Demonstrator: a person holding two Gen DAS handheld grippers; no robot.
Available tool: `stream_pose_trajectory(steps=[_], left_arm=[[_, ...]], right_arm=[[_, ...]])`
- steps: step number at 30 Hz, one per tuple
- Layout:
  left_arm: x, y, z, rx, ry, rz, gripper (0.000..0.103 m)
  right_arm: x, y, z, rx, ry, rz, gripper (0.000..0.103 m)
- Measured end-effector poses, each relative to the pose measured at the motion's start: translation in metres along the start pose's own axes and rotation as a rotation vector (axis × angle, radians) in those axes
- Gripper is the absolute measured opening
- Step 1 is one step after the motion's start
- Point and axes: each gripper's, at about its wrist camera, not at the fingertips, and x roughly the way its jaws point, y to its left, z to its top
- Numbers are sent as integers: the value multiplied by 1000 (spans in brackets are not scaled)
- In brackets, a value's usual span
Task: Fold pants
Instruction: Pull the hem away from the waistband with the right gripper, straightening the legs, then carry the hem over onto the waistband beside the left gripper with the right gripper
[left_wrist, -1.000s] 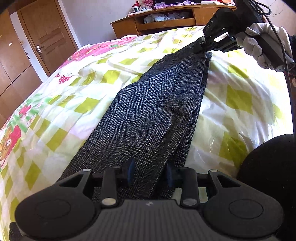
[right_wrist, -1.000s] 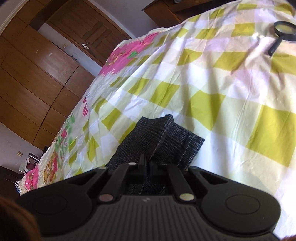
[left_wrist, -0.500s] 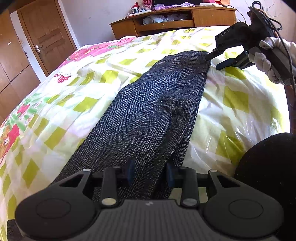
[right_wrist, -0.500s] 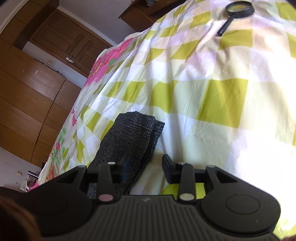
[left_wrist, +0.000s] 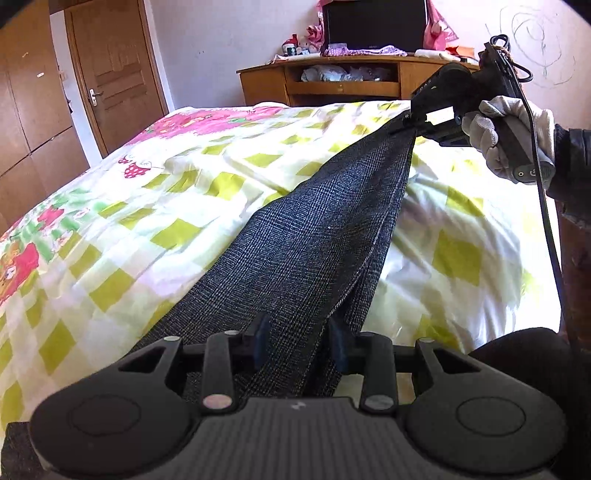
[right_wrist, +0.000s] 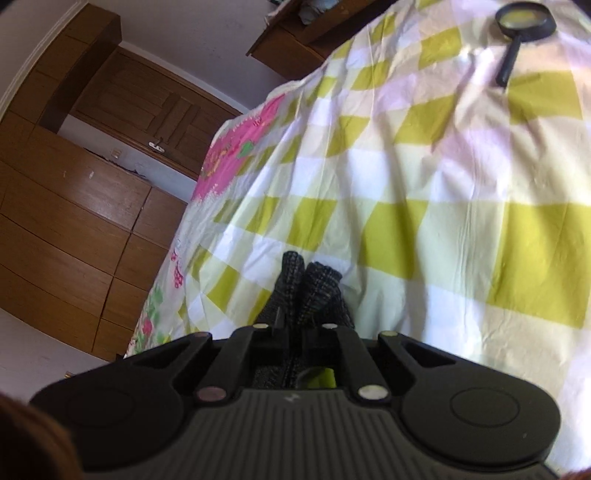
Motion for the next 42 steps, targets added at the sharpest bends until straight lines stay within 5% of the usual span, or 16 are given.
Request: stream_pose_trajectory(steps=[2, 3, 5, 9, 12, 15, 30, 34, 36, 39, 42], left_arm=[[18, -6, -6, -14, 74, -55, 53], [32, -11, -13, -1, 139, -74, 53], [38, -21, -24, 41, 137, -44, 53], [19, -21, -18, 4, 110, -111, 54], [8, -17, -24, 10, 96, -70, 54], [12, 3, -39, -60, 167, -59, 57], [-64, 59, -66, -196, 67, 159, 58], [-80, 83, -90, -214, 156, 292, 57], [-68, 97, -109, -263, 306, 236, 58], [-80, 88, -116, -202, 288, 230, 58], [-102, 95, -118, -255, 215, 252, 58]], right_arm=[[-8, 1, 1, -36, -56, -35, 6], [-4, -2, 0, -49, -41, -78, 6], [8, -19, -5, -15, 29, -173, 7], [-7, -22, -7, 12, -16, -130, 7], [-12, -3, -9, -83, -31, -136, 7], [-10, 15, -12, -141, -33, -141, 7], [-32, 146, -93, -466, -2, 70, 7], [-28, 186, -134, -569, 70, 160, 7], [-25, 205, -157, -616, 109, 201, 7], [-16, 232, -196, -660, 200, 277, 7], [-10, 256, -240, -729, 279, 326, 7]])
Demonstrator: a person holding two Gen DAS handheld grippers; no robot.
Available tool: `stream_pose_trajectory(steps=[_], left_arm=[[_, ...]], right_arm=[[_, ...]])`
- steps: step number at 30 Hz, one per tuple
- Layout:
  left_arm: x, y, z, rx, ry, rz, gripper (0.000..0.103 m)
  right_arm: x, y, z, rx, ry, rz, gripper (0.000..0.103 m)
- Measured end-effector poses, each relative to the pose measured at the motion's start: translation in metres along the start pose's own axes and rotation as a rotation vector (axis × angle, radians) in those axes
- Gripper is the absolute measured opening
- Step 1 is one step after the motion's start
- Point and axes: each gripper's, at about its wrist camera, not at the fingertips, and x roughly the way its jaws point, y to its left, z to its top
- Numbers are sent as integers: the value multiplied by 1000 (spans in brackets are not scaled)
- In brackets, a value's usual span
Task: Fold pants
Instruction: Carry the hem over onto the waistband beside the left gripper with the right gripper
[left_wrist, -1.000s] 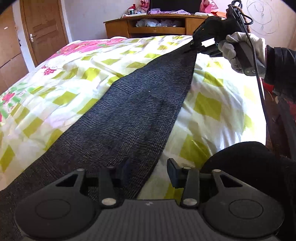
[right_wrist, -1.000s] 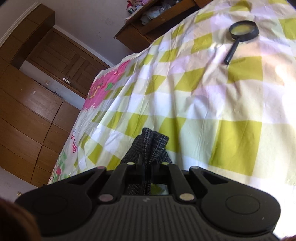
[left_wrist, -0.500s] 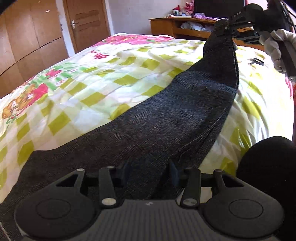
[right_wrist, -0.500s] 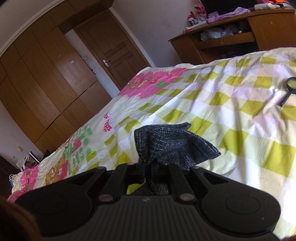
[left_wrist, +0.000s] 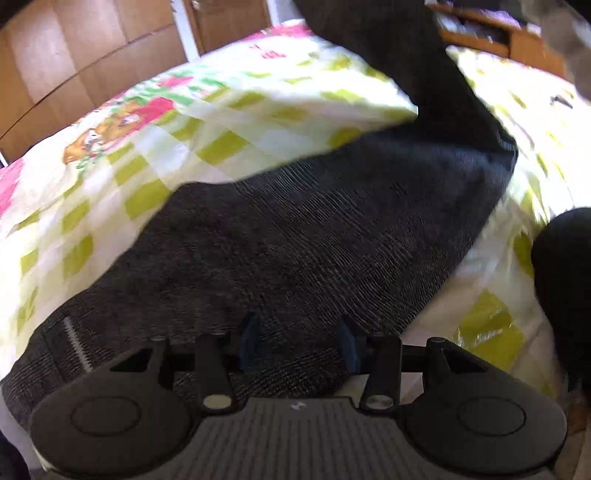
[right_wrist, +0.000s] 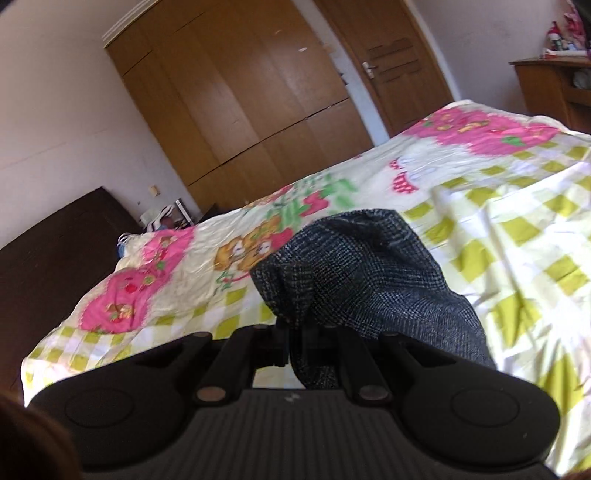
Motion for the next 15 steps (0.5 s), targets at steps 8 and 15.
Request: stream_pose_trajectory(steps=[8, 15], left_arm=[[-37, 62, -32, -141, -42, 235, 59], [-39, 113, -77, -307, 34, 328, 59]], right_arm=[[47, 74, -38, -90, 157, 103, 7], [68, 126, -55, -166, 185, 149, 7]])
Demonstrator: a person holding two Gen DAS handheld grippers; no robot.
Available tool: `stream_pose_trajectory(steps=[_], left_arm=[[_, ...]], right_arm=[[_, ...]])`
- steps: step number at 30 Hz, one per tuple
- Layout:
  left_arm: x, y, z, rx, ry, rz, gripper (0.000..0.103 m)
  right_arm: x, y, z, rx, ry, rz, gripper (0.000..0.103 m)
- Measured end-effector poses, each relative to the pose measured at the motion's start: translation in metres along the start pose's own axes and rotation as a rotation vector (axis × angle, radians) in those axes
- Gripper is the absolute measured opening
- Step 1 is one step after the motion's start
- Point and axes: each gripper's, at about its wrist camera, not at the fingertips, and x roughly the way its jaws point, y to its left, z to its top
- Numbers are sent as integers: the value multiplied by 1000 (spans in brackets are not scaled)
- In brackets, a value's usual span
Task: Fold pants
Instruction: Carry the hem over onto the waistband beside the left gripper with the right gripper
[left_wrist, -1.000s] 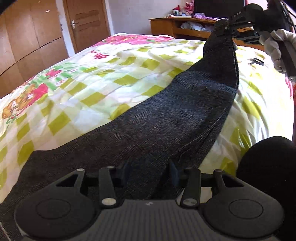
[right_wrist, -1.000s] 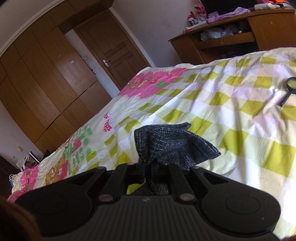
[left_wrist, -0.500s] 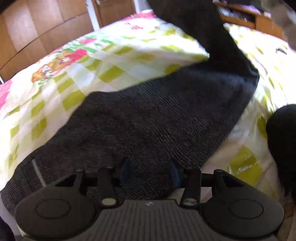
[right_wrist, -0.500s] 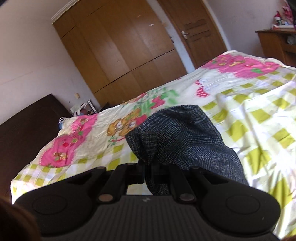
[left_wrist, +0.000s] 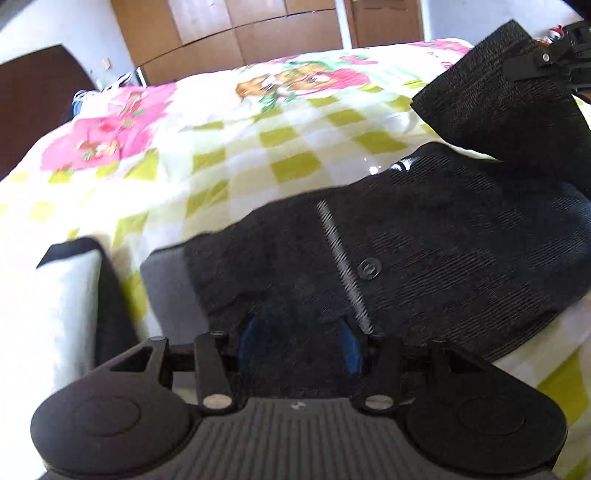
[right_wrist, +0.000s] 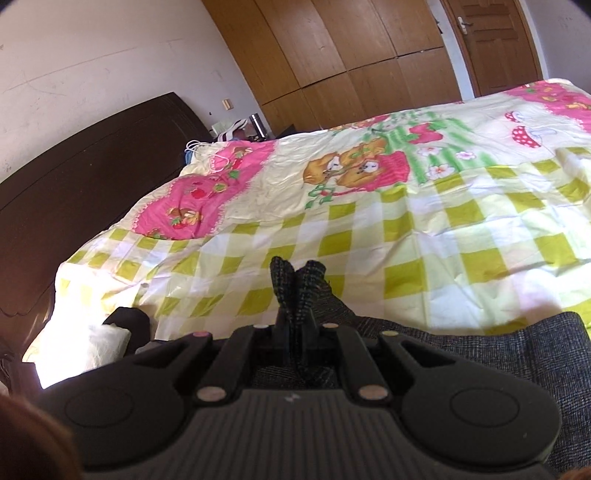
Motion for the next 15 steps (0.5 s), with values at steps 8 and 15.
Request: stream_pose_trajectory(steps=[8, 15], left_arm=[[2, 8, -16, -41, -16, -59, 59], [1, 15, -26, -71, -30, -93, 59]], right_arm=[[31, 67, 0, -155, 11, 43, 7], [72, 135, -40, -389, 84, 101, 7]])
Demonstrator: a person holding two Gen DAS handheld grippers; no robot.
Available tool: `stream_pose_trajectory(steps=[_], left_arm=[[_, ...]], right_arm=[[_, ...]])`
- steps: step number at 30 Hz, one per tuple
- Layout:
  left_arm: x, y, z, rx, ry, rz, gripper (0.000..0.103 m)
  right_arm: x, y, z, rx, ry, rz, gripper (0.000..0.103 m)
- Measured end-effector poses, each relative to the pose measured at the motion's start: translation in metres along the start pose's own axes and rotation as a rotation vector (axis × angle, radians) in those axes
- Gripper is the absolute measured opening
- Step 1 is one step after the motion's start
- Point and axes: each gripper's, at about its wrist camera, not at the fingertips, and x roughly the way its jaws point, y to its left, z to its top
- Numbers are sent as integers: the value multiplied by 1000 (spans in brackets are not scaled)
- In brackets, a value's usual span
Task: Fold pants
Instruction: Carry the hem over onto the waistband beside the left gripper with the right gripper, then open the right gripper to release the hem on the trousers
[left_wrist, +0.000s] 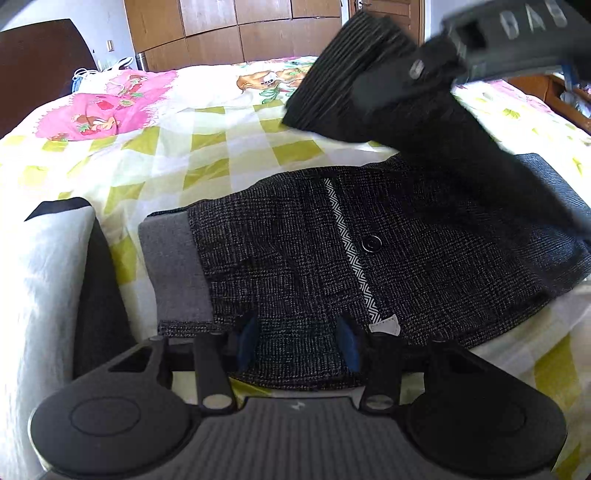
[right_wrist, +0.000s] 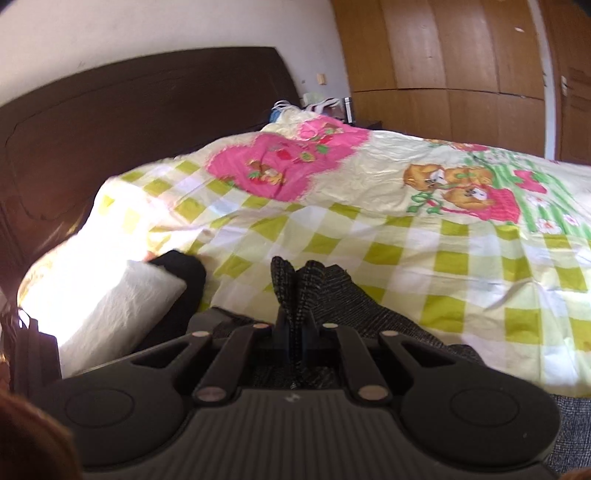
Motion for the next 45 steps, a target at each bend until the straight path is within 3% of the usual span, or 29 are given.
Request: stream_pose_trajectory(steps=[4, 7, 11, 17, 19, 26, 32, 37, 42, 45], left_arm=[[3, 2, -2, -4, -6, -9, 59], [5, 6, -1, -8, -12, -22, 59], [7, 9, -5, -17, -19, -33, 59], [8, 17, -9, -35, -32, -49, 59], [5, 18, -12, -31, -38, -53, 59], [-16, 27, -33, -38, -44, -90, 60], [-32, 32, -41, -76, -37, -76, 60], [-55, 37, -47, -66, -36, -48, 60], [-80, 38, -32, -41, -92, -7, 60], [-83, 34, -14, -29, -152, -5, 60]], right_arm=[[20, 28, -24, -114, 68, 28, 7], [25, 29, -30, -99, 95, 32, 7], [15, 23, -8, -42, 27, 9, 7], [18, 51, 13, -164, -60, 47, 7], [28, 66, 9, -205, -36, 100, 7], [66, 62, -7, -136, 108, 235, 8], [87, 53, -20, -27, 166, 278, 20], [64, 44, -18, 3, 150, 346, 34], [38, 12, -2, 92, 84, 330, 36], [25, -6, -3, 62, 72, 221, 36]])
